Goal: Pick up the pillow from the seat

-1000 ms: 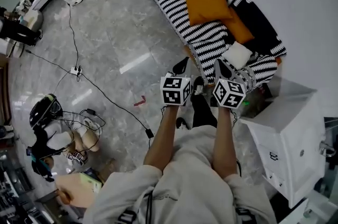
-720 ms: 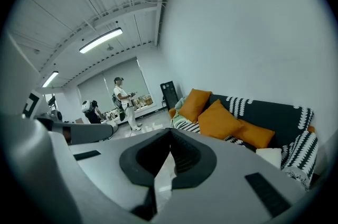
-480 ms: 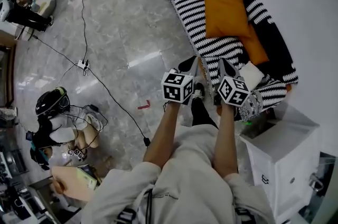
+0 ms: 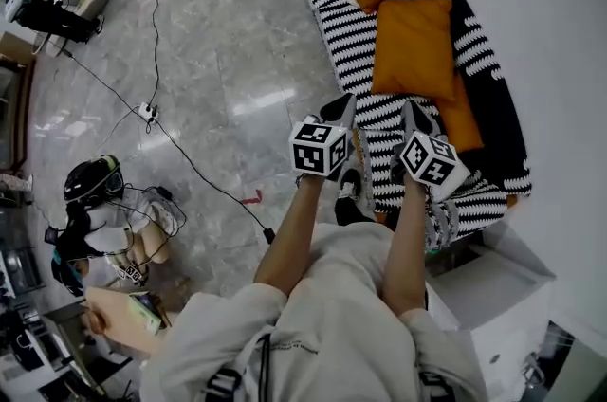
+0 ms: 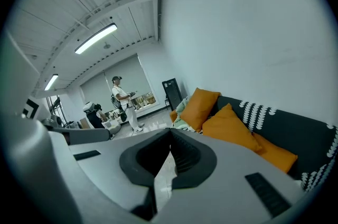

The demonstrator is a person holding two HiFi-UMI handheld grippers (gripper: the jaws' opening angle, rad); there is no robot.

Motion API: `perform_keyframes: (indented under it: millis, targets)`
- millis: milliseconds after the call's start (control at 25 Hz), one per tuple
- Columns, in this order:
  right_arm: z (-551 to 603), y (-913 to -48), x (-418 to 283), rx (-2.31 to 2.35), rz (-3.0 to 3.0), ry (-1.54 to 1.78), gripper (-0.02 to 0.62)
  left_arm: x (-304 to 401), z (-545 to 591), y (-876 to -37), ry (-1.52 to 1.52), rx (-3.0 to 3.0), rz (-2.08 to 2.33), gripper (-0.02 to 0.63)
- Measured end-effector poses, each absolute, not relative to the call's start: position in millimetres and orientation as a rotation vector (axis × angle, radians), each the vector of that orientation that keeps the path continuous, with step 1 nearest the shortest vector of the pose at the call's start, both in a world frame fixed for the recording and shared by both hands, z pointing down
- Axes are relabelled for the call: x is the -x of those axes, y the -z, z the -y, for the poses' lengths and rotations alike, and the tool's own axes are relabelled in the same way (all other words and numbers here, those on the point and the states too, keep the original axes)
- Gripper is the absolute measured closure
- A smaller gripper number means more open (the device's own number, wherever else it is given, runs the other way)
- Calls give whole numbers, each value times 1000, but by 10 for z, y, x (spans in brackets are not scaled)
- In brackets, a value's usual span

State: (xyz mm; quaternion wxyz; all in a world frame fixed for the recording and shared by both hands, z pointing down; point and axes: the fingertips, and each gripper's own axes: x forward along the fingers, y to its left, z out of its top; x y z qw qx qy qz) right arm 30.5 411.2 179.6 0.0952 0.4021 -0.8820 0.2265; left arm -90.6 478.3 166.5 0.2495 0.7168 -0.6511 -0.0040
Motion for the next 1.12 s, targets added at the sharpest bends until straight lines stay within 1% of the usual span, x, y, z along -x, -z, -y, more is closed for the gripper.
perform_keyframes:
  millis: [240, 760, 960, 1120]
  targets:
    - [-3557, -1739, -247, -1165, 2624, -607, 588, 943, -4181, -1627, -24, -1953, 1806, 600]
    - [-2731, -1838, -617, -1234, 2588, -682, 588, 778, -3350, -1666, -142, -2001, 1811, 600]
    - [-2507, -1984, -515, -1240, 2558, -701, 588, 974, -3168, -1734, -160, -1991, 1821, 600]
    - [-2266, -1973, -390, -1250, 2538, -666, 588, 1070, -2896, -1738, -120, -2003, 1776, 600]
